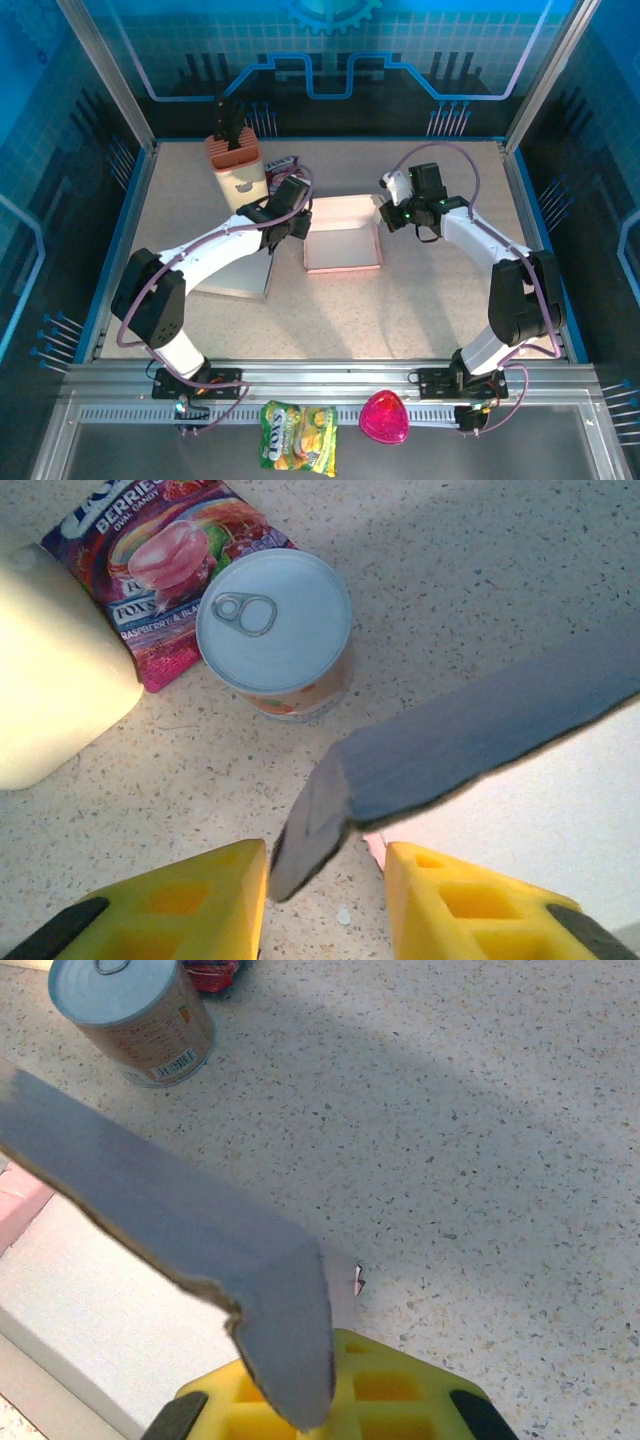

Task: Fold the paper box

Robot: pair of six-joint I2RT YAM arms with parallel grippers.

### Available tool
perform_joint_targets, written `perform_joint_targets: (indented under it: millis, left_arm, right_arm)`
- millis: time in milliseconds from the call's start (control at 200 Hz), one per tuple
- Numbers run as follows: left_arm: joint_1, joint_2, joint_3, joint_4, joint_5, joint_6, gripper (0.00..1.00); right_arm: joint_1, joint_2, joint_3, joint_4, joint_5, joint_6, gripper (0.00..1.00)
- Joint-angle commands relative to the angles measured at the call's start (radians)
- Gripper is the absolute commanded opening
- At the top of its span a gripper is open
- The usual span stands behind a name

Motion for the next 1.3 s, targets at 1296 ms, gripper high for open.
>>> perform_joint_targets:
  millis: [1296]
  left_arm:
    - [-0.042, 0.013, -0.005, 0.108, 0.11, -0.228, 0.0]
  right_arm:
    - [0.125, -0.172, -0.136, 0.165, 0.187, 0.332, 0.0]
